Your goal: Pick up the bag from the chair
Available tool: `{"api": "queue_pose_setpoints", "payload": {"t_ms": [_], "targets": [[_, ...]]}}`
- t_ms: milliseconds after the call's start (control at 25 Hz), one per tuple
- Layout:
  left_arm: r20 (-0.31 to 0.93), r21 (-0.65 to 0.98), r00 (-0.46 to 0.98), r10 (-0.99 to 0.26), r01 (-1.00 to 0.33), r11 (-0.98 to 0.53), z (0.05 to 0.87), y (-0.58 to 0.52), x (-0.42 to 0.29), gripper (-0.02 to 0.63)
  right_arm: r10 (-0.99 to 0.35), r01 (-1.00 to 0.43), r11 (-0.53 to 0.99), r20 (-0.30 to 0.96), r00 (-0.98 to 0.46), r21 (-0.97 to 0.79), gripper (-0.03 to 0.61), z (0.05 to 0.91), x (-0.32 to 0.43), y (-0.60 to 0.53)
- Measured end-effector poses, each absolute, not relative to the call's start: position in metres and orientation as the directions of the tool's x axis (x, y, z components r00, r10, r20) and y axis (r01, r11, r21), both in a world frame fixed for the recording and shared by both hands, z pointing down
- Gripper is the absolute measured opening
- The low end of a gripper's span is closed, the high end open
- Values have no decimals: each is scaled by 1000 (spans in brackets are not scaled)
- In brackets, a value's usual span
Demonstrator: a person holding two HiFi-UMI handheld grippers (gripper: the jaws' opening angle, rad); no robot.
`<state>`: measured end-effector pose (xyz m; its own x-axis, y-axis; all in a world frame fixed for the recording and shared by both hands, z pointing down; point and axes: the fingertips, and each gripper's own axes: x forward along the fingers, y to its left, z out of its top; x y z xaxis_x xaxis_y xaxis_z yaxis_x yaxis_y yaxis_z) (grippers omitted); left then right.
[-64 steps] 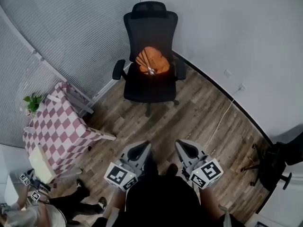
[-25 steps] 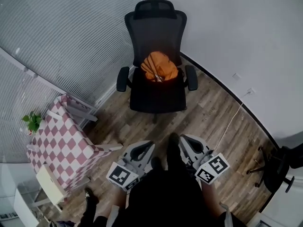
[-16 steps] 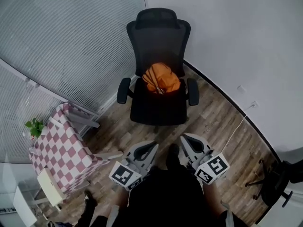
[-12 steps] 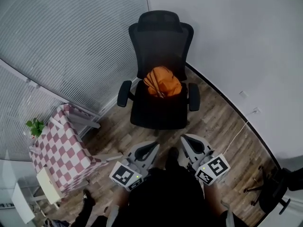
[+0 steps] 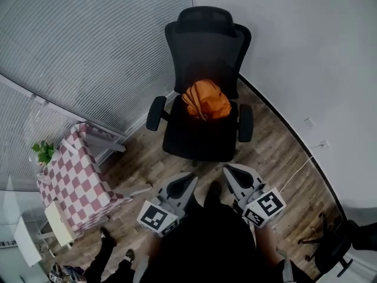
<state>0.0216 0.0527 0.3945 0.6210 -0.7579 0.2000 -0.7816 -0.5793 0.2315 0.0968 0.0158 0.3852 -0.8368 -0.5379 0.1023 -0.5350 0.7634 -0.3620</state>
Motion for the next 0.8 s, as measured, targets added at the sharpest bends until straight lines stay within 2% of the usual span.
{"api": "queue_pose_setpoints", "payload": {"t_ms": [320,800], "targets": [[197,267,643,-740,-762,-590,406,2,-14,34,-598,-595,718,117,-793,-360,18,393,72,-32],[177,254,702,-690,-710,-657,404,-141,-98,34,-695,-684,651,103,-711,-331,18,372,2,-134]]}}
